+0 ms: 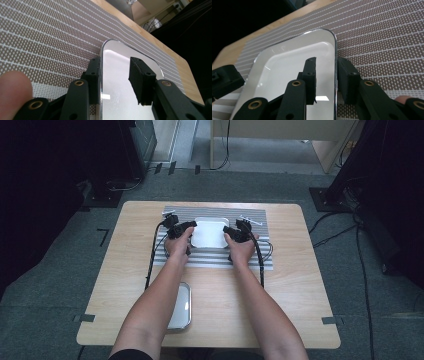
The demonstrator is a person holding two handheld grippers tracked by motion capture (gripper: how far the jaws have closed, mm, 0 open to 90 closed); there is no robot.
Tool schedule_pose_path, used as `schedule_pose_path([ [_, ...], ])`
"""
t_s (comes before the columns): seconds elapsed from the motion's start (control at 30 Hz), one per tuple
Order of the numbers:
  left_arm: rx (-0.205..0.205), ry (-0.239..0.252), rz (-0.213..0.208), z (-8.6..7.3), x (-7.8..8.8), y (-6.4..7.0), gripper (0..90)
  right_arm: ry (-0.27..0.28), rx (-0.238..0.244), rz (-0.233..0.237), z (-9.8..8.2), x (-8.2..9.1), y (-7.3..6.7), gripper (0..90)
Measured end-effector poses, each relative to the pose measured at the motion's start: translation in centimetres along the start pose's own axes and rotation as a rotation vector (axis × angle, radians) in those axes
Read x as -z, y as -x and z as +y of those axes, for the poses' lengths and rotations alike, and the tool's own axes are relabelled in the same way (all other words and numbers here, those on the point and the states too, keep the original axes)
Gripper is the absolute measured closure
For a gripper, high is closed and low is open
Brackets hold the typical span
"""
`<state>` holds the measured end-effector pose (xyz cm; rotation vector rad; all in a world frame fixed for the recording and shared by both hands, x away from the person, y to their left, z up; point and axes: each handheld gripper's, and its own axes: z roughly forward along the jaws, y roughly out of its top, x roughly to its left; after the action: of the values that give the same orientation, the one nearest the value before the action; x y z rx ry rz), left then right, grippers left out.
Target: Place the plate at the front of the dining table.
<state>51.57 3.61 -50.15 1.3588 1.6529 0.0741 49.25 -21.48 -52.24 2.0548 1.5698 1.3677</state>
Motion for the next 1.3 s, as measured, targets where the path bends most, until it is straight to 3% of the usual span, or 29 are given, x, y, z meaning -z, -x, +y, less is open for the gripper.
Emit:
schedule_pose_path([
  [0.17,-0.050,-0.006,0.008,0.0,0.4,0.0,54.7,0.031,0.007,0.012,0.5,0.6,0.5,68.0],
  [0.3,-0.067,-0.028,-0.041,-0.1,0.7,0.2,40.2,0.062,0.043,0.033,0.5,1.3,0.2,69.4],
  [0.43,-0.113,-0.041,-0.063,-0.2,1.2,0.6,33.8,0.075,0.079,0.023,0.7,2.1,-0.5,58.4],
  [0.53,-0.113,-0.040,-0.073,-0.2,1.9,0.5,29.4,0.050,0.113,-0.041,0.7,2.4,-0.9,43.5],
  [0.6,-0.104,-0.032,-0.097,-0.1,2.5,0.4,26.5,0.038,0.114,-0.032,0.7,2.6,-0.9,37.3],
  [0.67,-0.123,-0.022,-0.106,-0.1,3.1,0.3,24.8,0.022,0.086,0.007,0.8,3.0,-0.7,33.0],
  [0.83,-0.161,-0.008,-0.113,0.0,4.6,0.2,18.9,0.022,0.082,0.017,1.2,4.0,-0.2,30.0],
  [0.9,-0.193,-0.011,-0.104,-0.1,5.0,0.3,18.4,0.003,0.109,0.015,1.2,4.4,0.0,31.5],
  [1.07,-0.199,-0.002,-0.126,-0.5,6.2,0.4,17.6,0.017,0.161,-0.033,1.0,5.7,0.0,31.6],
  [1.17,-0.209,0.005,-0.122,-0.8,6.9,0.3,17.6,0.020,0.216,-0.066,0.8,6.5,-0.3,31.1],
  [1.3,-0.215,0.006,-0.119,-1.0,7.9,0.1,17.6,0.026,0.255,-0.060,0.7,7.6,-0.6,30.0],
])
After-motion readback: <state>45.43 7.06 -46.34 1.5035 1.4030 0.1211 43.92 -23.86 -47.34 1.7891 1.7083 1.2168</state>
